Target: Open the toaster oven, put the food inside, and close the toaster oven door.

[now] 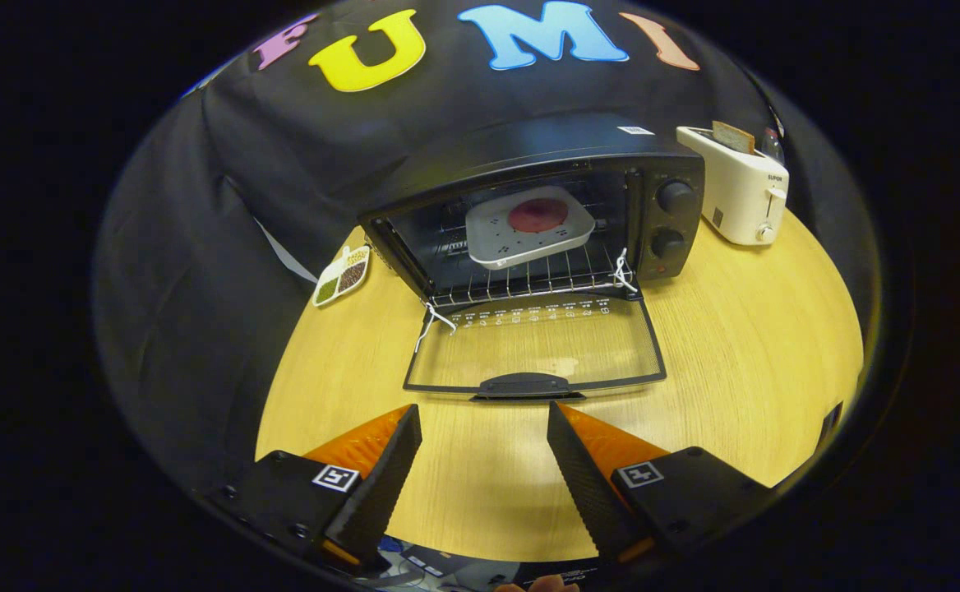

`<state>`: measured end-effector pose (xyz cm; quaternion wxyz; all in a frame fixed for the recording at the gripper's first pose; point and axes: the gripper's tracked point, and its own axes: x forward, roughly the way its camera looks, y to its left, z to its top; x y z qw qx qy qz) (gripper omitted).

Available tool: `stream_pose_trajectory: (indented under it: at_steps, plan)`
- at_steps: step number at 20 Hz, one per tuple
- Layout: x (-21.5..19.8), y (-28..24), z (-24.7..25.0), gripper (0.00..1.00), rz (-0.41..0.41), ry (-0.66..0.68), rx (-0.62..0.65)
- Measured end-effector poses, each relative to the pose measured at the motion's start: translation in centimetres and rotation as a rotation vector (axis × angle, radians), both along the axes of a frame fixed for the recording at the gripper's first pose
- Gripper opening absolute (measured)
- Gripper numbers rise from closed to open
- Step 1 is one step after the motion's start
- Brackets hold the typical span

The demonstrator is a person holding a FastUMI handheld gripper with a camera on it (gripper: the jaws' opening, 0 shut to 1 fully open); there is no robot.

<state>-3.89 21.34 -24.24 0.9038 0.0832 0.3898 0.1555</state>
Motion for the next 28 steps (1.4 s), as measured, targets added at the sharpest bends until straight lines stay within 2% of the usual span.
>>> stream_pose_trajectory:
  at_steps: [4,11,17,24,28]
  plan:
    - [0.3,-2.0,-1.6,0.99,-0.042,-0.028,-0.166]
    - [1.1,-2.3,-5.6,0.98,-0.072,0.074,-0.263]
    - [2.9,-2.0,-7.9,0.98,-0.121,0.123,-0.293]
    - [3.8,-0.6,-9.7,0.98,-0.132,0.149,-0.306]
    - [4.7,-0.6,-10.1,0.99,-0.177,0.169,-0.288]
